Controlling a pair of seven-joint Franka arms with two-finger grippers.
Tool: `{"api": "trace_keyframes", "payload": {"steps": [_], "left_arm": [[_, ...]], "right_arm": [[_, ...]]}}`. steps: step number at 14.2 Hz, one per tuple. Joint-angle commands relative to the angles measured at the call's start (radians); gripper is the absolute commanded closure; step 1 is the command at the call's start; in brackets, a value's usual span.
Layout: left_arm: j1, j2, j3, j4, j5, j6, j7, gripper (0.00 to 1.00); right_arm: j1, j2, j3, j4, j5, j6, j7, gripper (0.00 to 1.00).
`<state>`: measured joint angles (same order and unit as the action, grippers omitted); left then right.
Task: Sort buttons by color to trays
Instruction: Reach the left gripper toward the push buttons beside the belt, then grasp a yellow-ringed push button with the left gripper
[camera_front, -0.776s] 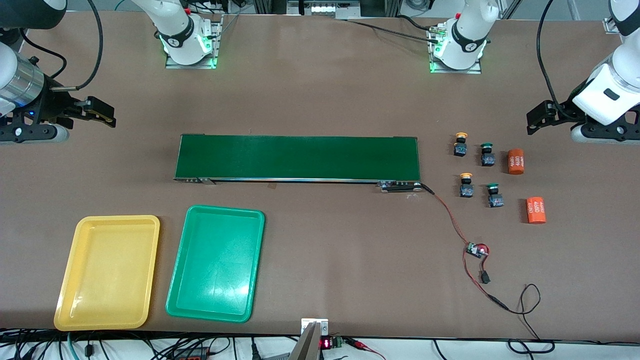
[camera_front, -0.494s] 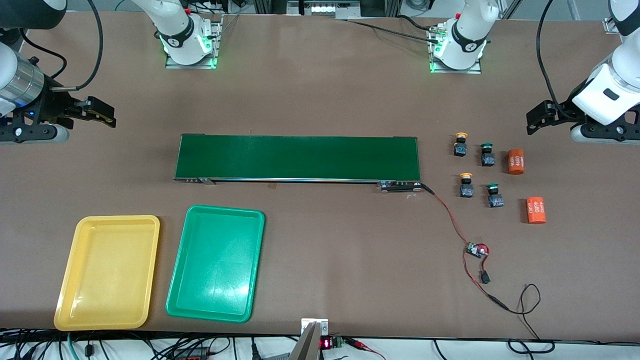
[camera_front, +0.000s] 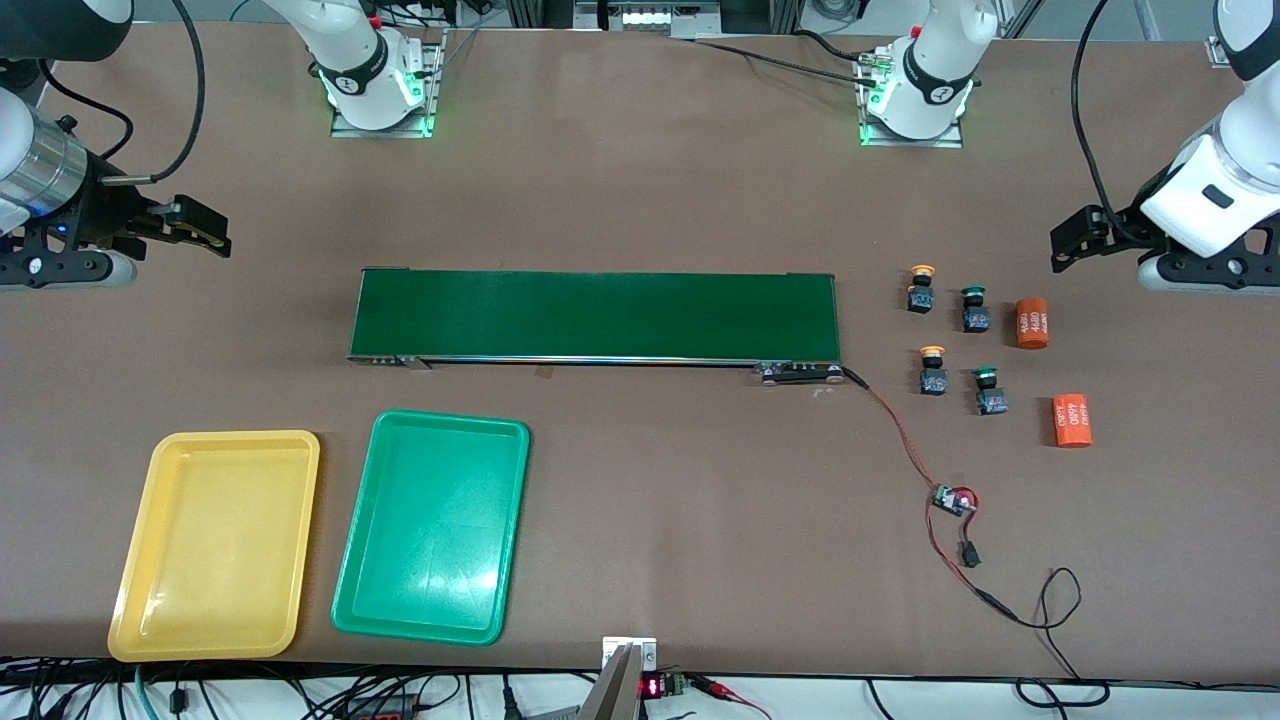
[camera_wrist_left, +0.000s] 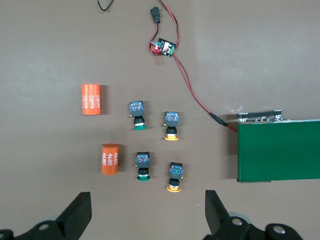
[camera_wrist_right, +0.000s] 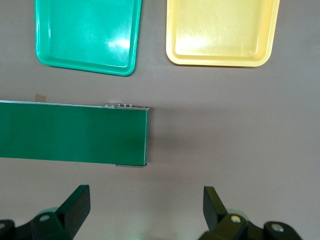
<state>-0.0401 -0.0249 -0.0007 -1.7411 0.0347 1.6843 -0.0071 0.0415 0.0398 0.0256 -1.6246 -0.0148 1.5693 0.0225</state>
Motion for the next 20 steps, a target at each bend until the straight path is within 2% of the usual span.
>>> {"api": "trace_keyframes", "payload": {"steps": [1,7,11,13,16,20], "left_arm": [[-0.012,0.028,-0.001,0.046,0.019,-0.032,-0.013,0.00],[-0.004,0.146,0.001,0.080,0.019,-0.092,0.035,0.00],[-0.006,0.233,0.001,0.058,0.019,-0.032,0.029,0.00],[-0.015,0.253,-0.001,-0.021,0.019,0.097,0.018,0.00],[-0.017,0.336,-0.001,-0.130,0.019,0.383,-0.025,0.00],[-0.017,0.390,-0.004,-0.227,0.019,0.598,-0.025,0.00]], "right_arm": [[-0.003,0.000,0.002,0.002,0.013,0.015,0.013,0.00],[-0.005,0.002,0.002,0.002,0.013,0.015,0.011,0.00],[-0.003,0.002,0.002,0.000,0.013,0.015,0.011,0.00],[-0.003,0.002,0.002,0.000,0.013,0.008,0.008,0.00],[-0.003,0.002,0.002,0.000,0.013,0.012,-0.003,0.00],[-0.003,0.002,0.002,0.000,0.009,0.005,-0.004,0.00]]}}
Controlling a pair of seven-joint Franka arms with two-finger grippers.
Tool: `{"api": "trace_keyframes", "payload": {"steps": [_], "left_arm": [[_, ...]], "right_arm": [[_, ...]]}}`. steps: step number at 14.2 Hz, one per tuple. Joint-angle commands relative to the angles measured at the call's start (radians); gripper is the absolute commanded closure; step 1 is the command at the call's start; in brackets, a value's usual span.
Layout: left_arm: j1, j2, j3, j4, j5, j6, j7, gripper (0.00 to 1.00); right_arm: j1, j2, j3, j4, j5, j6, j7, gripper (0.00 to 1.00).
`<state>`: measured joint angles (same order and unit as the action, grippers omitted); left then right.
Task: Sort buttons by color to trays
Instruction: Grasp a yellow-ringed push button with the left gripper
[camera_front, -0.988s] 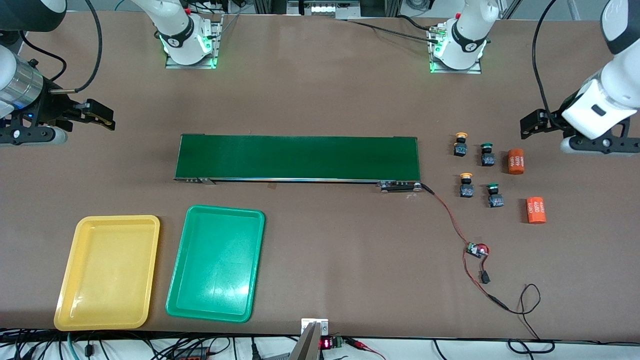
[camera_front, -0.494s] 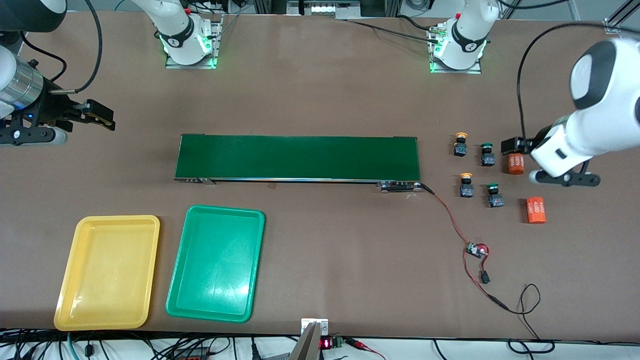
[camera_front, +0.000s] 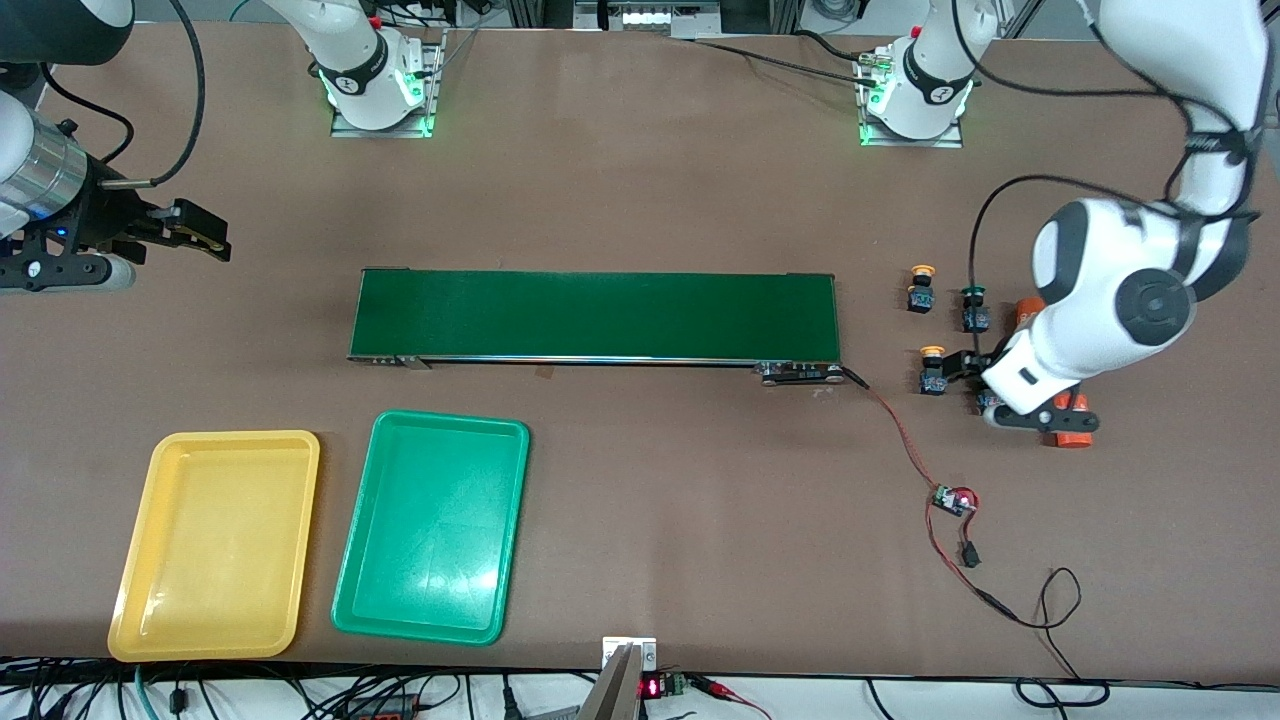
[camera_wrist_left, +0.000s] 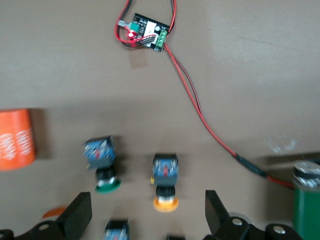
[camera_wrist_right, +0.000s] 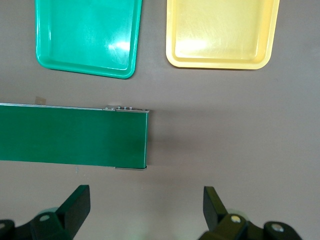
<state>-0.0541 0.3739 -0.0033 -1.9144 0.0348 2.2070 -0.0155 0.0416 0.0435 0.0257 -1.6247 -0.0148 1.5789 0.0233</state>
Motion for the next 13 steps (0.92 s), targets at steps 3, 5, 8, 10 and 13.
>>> {"api": "trace_keyframes", "payload": {"steps": [3,5,8,10,13], "left_arm": [[-0.003,0.000,-0.001,-0.197,0.019,0.297,-0.017,0.00],[-0.003,0.023,-0.001,-0.262,0.019,0.419,-0.017,0.00],[-0.003,0.051,-0.001,-0.282,0.019,0.451,-0.017,0.01],[-0.004,0.062,-0.003,-0.282,0.020,0.453,-0.017,0.06],[-0.003,0.079,-0.011,-0.282,0.020,0.453,-0.017,0.26]], "right_arm": [[-0.002,-0.001,0.002,0.000,0.010,-0.002,-0.003,0.00],[-0.002,0.001,0.002,0.000,0.010,-0.003,-0.003,0.00],[-0.003,0.001,0.002,0.000,0.010,-0.007,-0.005,0.00],[-0.003,0.001,0.002,0.000,0.010,-0.008,-0.005,0.00],[-0.003,0.001,0.002,0.002,0.010,-0.007,-0.005,0.00]]}}
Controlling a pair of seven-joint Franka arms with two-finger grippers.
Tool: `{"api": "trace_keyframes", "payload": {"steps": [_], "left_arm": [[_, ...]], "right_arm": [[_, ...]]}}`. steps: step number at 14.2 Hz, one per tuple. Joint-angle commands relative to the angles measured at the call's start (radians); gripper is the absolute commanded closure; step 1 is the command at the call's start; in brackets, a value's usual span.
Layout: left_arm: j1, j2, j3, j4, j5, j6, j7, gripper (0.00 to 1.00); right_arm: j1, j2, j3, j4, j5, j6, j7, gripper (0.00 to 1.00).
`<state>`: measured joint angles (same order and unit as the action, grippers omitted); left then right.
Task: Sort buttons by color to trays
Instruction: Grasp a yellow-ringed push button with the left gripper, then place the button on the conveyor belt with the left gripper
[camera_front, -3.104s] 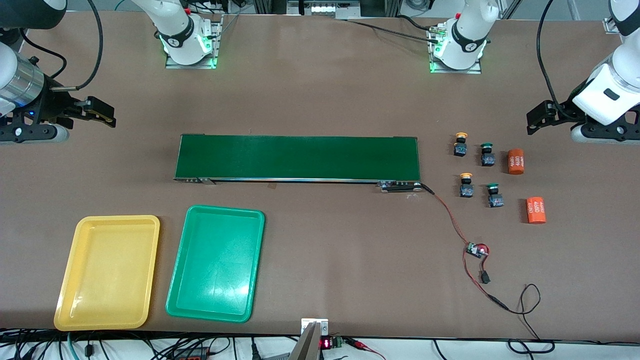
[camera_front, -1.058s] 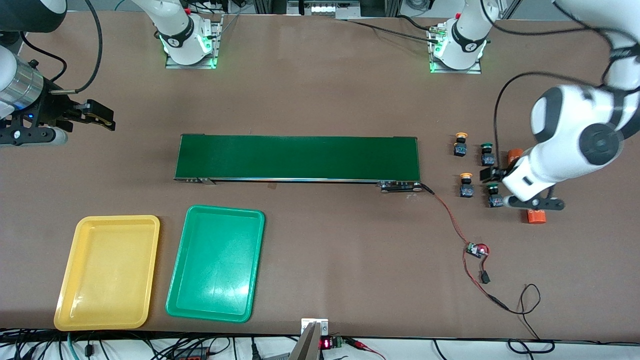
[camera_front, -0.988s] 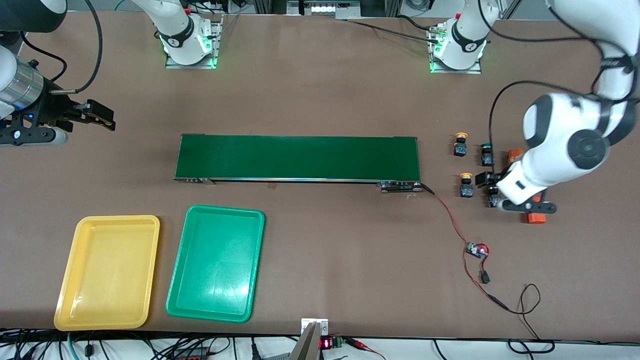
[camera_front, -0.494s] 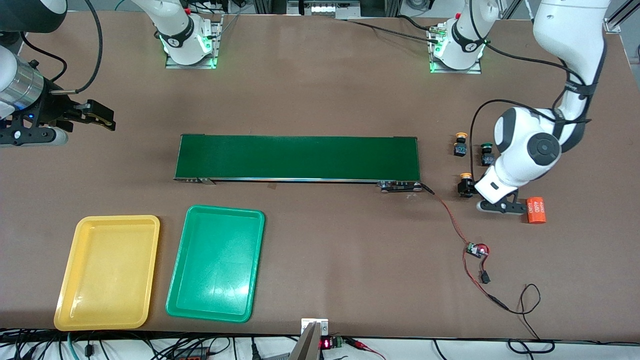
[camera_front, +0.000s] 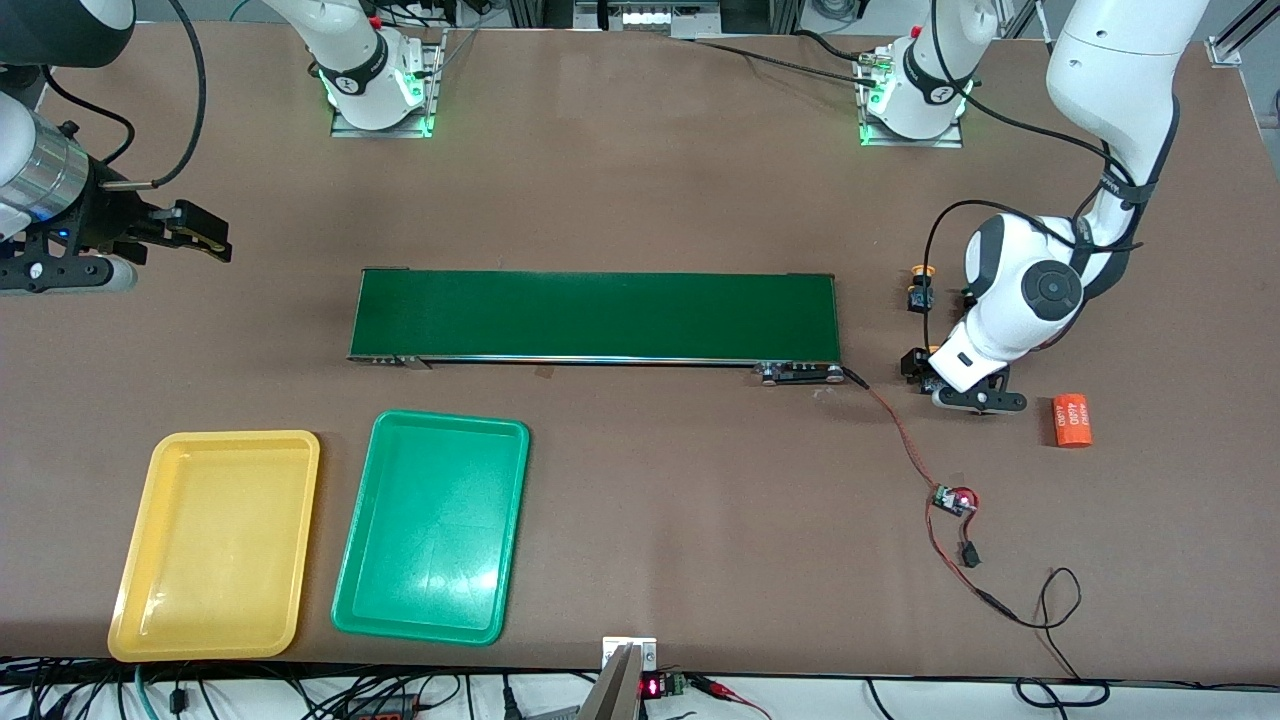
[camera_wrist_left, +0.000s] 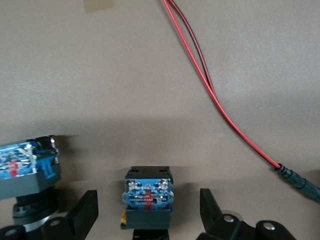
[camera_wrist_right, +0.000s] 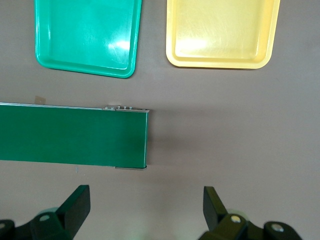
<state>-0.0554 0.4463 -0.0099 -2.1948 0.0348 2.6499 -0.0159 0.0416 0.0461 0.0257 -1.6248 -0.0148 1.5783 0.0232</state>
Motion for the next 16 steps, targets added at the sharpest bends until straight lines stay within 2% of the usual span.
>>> {"api": "trace_keyframes", "payload": {"steps": [1,3,4,6,8,11,13,16], "left_arm": [[-0.001,0.008,-0.005,-0.002,0.019,0.010,-0.016,0.42],[-0.003,0.008,-0.009,0.003,0.019,0.002,-0.013,0.69],[-0.003,0.005,-0.009,0.007,0.020,-0.001,-0.013,0.77],[-0.001,-0.026,-0.009,0.027,0.019,-0.030,-0.007,0.79],[-0.004,-0.064,-0.016,0.097,0.020,-0.181,-0.012,0.79],[-0.015,-0.106,-0.068,0.237,0.019,-0.448,-0.024,0.79],[-0.018,-0.144,-0.155,0.256,0.019,-0.548,-0.117,0.79],[-0.024,-0.138,-0.312,0.244,0.020,-0.539,-0.326,0.79]], "right_arm": [[-0.003,-0.002,0.002,0.002,0.010,-0.007,-0.005,0.00],[-0.003,-0.002,0.002,0.002,0.010,-0.011,-0.005,0.00],[-0.005,-0.002,0.002,0.002,0.010,-0.011,-0.005,0.00],[-0.005,-0.002,0.002,0.003,0.010,-0.011,-0.005,0.00],[0.001,-0.003,0.002,0.003,-0.007,-0.011,-0.006,0.00],[0.000,-0.002,0.002,0.003,-0.010,-0.012,-0.035,0.00],[-0.002,-0.002,0.002,0.002,-0.011,-0.012,-0.043,0.00],[-0.005,-0.002,0.002,0.002,-0.011,-0.012,-0.045,0.00]]}}
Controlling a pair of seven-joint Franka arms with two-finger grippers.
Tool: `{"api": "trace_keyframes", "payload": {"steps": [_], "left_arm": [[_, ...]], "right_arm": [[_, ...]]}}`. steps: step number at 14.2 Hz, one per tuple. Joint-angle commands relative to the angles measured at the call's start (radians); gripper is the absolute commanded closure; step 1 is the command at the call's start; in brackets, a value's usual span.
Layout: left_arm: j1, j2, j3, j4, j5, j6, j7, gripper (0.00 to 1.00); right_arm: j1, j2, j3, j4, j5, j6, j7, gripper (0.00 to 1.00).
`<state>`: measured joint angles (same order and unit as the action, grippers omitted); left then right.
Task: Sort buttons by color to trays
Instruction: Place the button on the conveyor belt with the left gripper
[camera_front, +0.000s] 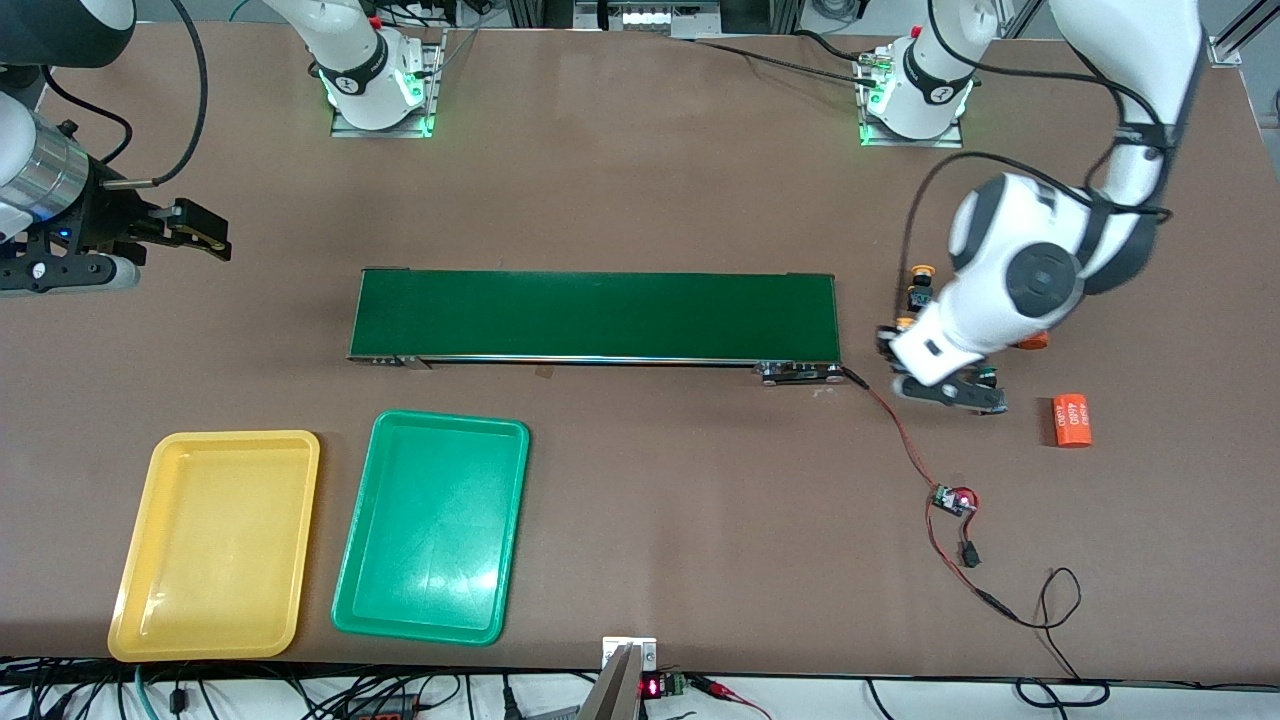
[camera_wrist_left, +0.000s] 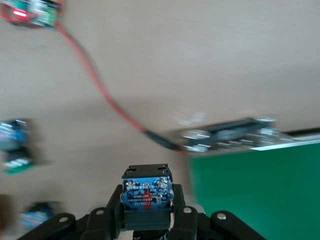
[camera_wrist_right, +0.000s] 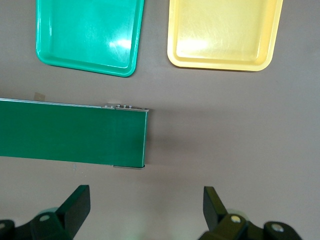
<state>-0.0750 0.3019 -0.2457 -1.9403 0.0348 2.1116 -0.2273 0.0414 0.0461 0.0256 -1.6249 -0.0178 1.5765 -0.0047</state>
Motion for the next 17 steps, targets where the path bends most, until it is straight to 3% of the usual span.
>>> {"api": "trace_keyframes", "payload": {"steps": [1,4,7,8,10,13,17], "left_arm": [[-0.021,0.017,-0.113,-0.011,0.022,0.008,-0.148,0.78],[-0.061,0.052,-0.116,-0.025,0.022,0.054,-0.188,0.78],[-0.087,0.094,-0.115,-0.087,0.022,0.198,-0.239,0.75],[-0.095,0.097,-0.116,-0.092,0.022,0.211,-0.266,0.65],[-0.109,0.100,-0.115,-0.091,0.022,0.212,-0.288,0.00],[-0.094,0.047,-0.113,-0.068,0.022,0.161,-0.282,0.00],[0.007,0.008,-0.109,0.102,0.024,-0.108,-0.233,0.00]], "right_arm": [[-0.008,-0.002,0.000,0.000,-0.008,-0.009,-0.024,0.00],[-0.009,-0.002,-0.004,0.000,-0.008,-0.009,-0.052,0.00],[-0.009,-0.002,-0.004,0.002,-0.020,-0.009,-0.052,0.00],[-0.009,-0.002,-0.004,0.000,-0.022,-0.009,-0.052,0.00],[-0.009,0.000,-0.004,0.002,-0.022,-0.009,-0.052,0.00],[-0.011,0.000,-0.004,0.000,-0.022,-0.009,-0.052,0.00],[-0.011,0.000,-0.006,0.000,-0.022,-0.009,-0.052,0.00]]}}
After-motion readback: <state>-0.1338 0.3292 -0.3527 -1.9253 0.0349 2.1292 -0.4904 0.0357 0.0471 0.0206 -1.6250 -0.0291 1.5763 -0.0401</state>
